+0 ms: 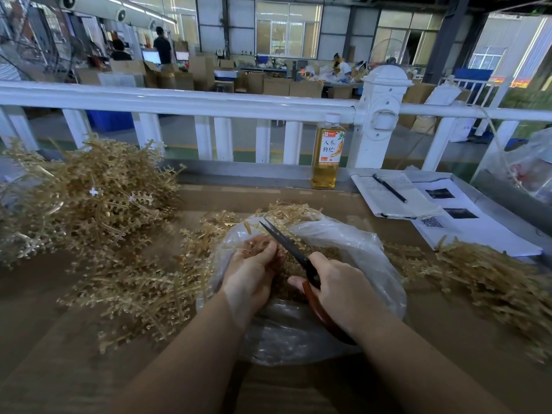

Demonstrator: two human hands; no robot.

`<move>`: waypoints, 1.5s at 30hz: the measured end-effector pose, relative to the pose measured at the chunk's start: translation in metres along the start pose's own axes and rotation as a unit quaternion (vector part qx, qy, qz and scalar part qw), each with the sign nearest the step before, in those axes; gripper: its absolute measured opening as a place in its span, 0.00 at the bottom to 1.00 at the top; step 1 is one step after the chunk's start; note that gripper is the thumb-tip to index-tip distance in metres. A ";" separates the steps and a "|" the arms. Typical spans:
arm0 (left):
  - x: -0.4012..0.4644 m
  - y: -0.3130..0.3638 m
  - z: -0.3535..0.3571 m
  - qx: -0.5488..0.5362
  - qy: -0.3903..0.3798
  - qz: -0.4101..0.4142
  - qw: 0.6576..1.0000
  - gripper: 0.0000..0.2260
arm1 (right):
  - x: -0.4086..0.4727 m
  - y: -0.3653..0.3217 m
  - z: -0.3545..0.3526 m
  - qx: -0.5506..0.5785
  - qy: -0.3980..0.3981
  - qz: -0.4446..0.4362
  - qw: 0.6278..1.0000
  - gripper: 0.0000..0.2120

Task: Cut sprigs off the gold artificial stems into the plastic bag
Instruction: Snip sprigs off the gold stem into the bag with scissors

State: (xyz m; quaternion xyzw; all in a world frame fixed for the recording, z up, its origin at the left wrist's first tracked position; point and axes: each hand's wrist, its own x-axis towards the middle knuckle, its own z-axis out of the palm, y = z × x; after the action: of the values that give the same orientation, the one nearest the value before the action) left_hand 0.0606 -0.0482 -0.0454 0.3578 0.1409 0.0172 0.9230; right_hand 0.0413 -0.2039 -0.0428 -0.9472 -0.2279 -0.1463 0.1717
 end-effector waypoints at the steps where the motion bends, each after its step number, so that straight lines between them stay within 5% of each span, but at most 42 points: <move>1: -0.001 0.000 0.000 -0.001 -0.014 0.010 1.000 0.09 | 0.000 0.000 0.000 -0.002 0.000 0.000 1.000 0.16; 6: -0.006 0.003 0.001 -0.025 -0.045 0.022 0.998 0.14 | -0.002 -0.002 -0.001 -0.008 -0.015 0.010 1.000 0.18; 11: -0.007 0.005 0.001 -0.015 -0.034 -0.007 0.999 0.07 | -0.005 -0.002 -0.003 -0.011 -0.001 0.002 1.000 0.18; 22: -0.003 0.000 0.002 -0.007 -0.027 0.016 0.999 0.12 | -0.004 -0.006 -0.002 -0.007 -0.005 0.013 1.000 0.19; 30: -0.010 0.010 0.002 -0.028 -0.040 -0.028 0.998 0.07 | -0.006 -0.006 -0.006 0.007 -0.003 0.010 1.000 0.20; 37: -0.005 0.007 0.004 -0.003 -0.001 -0.049 0.999 0.08 | -0.004 -0.008 -0.008 0.077 0.014 0.027 0.997 0.14; 40: -0.006 0.008 0.003 -0.008 0.011 -0.053 0.999 0.02 | -0.004 -0.006 -0.004 0.067 0.011 0.025 0.997 0.14; 45: -0.008 0.009 0.004 -0.031 0.032 -0.047 0.998 0.06 | -0.005 -0.001 0.003 0.028 0.010 0.011 0.999 0.18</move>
State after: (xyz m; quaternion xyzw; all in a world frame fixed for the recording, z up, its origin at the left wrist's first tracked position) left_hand 0.0549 -0.0456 -0.0348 0.3211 0.1865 -0.0102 0.9284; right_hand 0.0371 -0.2040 -0.0468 -0.9431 -0.2195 -0.1473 0.2019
